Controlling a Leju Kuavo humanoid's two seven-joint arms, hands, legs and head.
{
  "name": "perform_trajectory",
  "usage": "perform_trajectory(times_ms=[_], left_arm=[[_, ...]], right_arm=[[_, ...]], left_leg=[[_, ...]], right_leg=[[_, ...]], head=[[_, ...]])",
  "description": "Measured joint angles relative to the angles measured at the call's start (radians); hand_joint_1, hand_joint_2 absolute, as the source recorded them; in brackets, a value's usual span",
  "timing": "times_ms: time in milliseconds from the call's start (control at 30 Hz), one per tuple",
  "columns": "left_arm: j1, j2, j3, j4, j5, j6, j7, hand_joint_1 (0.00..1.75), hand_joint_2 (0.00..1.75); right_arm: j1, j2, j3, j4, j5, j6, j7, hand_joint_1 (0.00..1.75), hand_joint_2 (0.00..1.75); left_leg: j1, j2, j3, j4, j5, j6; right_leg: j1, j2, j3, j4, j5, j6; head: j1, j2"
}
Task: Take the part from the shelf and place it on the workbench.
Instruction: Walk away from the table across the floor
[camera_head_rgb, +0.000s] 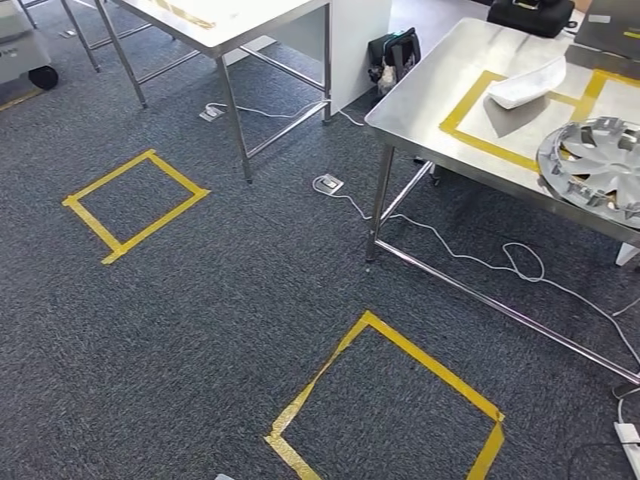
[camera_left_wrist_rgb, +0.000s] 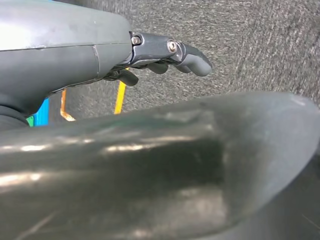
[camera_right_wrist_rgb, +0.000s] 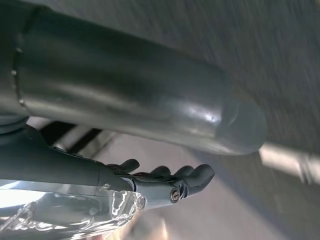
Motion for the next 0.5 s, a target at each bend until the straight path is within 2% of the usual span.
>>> perform_trajectory(times_ms=[33,67,133,200,267,300,333,400,500], left_arm=[[-0.002,-0.002,0.002,0.0,0.001,0.001,0.0,0.0,0.0],[-0.003,-0.004,0.004,0.0,0.003,0.003,0.0,0.0,0.0],[-0.003,-0.005,0.013,0.0,0.011,0.008,0.0,0.0,0.0],[-0.002,-0.005,0.024,0.0,0.019,0.011,0.002,0.0,0.0],[-0.005,-0.005,0.033,0.0,0.024,0.007,0.004,0.0,0.0],[-0.005,-0.005,0.038,0.0,0.026,0.004,0.004,0.0,0.0],[-0.005,-0.005,0.041,0.0,0.026,0.0,0.002,0.0,0.0],[-0.004,-0.005,0.046,0.0,0.026,-0.003,-0.002,0.0,0.0],[-0.003,-0.005,0.048,0.0,0.026,-0.004,-0.004,0.0,0.0]], right_arm=[[-0.008,0.003,-0.013,0.032,-0.009,0.02,0.024,0.0,0.0],[-0.017,0.009,-0.026,0.058,-0.025,0.032,0.043,0.0,0.0],[-0.038,0.029,-0.061,0.1,-0.07,0.032,0.072,0.0,0.0],[-0.056,0.055,-0.098,0.13,-0.1,0.018,0.102,0.0,0.0],[-0.064,0.079,-0.121,0.156,-0.094,0.011,0.137,0.0,0.0],[-0.065,0.088,-0.128,0.167,-0.093,0.01,0.146,0.0,0.0],[-0.066,0.095,-0.134,0.174,-0.1,0.006,0.145,0.0,0.0],[-0.07,0.102,-0.151,0.183,-0.134,-0.002,0.119,0.0,0.0],[-0.072,0.104,-0.161,0.185,-0.152,-0.006,0.101,0.0,0.0]], left_leg=[[0.001,0.014,0.019,-0.035,0.007,0.005],[0.0,0.018,0.024,-0.047,0.006,0.013],[-0.002,-0.005,0.02,-0.045,0.006,0.031],[-0.002,-0.023,0.017,-0.046,0.011,0.045],[-0.005,-0.044,0.013,-0.046,0.015,0.056],[-0.008,-0.056,0.011,-0.046,0.016,0.06],[-0.011,-0.07,0.009,-0.046,0.017,0.062],[-0.016,-0.093,0.008,-0.046,0.019,0.063],[-0.017,-0.103,0.009,-0.046,0.019,0.064]], right_leg=[[0.002,-0.008,0.0,0.003,-0.005,0.007],[0.005,-0.016,0.0,0.005,-0.01,0.013],[0.0,-0.024,0.006,0.003,-0.017,0.021],[-0.004,0.01,-0.005,0.041,-0.053,0.027],[-0.004,0.057,-0.061,0.168,-0.127,0.026],[-0.003,0.066,-0.096,0.242,-0.16,0.023],[-0.002,0.071,-0.124,0.297,-0.177,0.02],[0.001,0.074,-0.139,0.317,-0.164,0.012],[0.002,0.075,-0.131,0.294,-0.144,0.008]], head=[[0.001,0.0],[0.002,0.0],[0.008,0.0],[0.009,0.0],[0.01,0.0],[0.01,0.0],[0.01,0.0],[0.01,0.0],[0.01,0.0]])
